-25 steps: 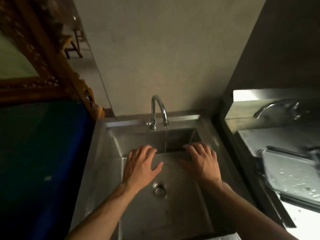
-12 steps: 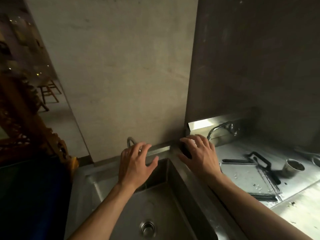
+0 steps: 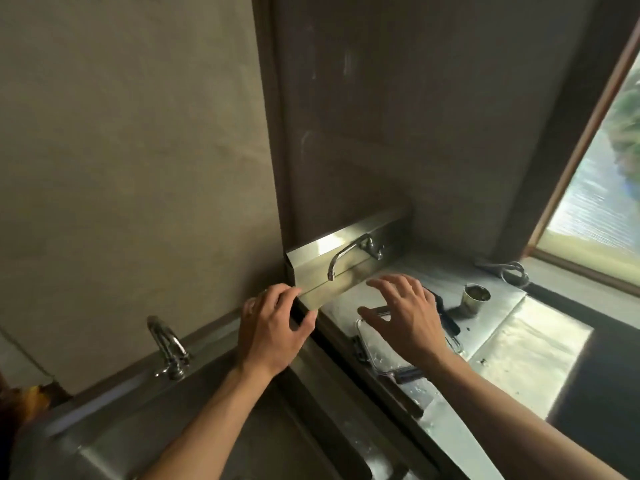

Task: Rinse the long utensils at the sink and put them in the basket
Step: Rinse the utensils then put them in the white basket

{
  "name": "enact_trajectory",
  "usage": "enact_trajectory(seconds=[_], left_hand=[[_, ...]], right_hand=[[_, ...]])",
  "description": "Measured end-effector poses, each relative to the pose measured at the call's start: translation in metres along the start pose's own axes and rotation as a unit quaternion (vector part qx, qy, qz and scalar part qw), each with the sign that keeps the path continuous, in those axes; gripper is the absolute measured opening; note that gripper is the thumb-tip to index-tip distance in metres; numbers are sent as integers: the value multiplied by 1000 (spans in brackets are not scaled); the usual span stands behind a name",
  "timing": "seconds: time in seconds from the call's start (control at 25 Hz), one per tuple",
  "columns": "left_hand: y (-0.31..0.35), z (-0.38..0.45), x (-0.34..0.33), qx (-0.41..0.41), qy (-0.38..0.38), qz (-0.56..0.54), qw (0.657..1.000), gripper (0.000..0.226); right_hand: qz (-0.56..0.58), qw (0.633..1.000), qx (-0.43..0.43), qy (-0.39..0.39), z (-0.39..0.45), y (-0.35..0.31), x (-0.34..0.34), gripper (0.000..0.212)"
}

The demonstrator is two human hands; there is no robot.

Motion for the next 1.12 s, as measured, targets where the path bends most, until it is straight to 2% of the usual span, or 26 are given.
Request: enact_trajectory(seconds=[0.32, 0.48, 0.64, 0.72, 0.88, 1.04, 1.12], left_hand=[[115, 48, -99, -82, -72, -64, 992, 45], [149, 60, -147, -78, -131, -88, 984, 41], [189, 64, -214, -70, -222, -129, 964, 31], [210, 63, -249, -47, -270, -149, 950, 25], [243, 56, -314, 53, -369, -190, 908, 19], [265, 48, -366, 128, -392, -198, 889, 22], [273, 47, -383, 139, -394, -188, 889, 24]], right_hand=[[-37, 988, -145, 44, -26, 140, 47, 47], [-43, 980, -185, 61, -38, 186, 43, 37], [-30, 959, -280, 16, -47, 244, 12, 31], [-4, 952, -307, -11, -47, 267, -10, 26], [19, 944, -327, -44, -31, 302, -57, 17], [33, 928, -360, -90, -21, 334, -109, 20], [25, 923, -373, -96, -19, 345, -124, 19]])
Point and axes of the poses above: each hand's wrist, its own z-axis towards the middle knuckle, its own x-axis out of the back of the hand, y = z × x, the point moved 7 cm from there along z, towards the middle knuckle, and after that the axes turned 13 degrees about z, right-handed, at the moved point
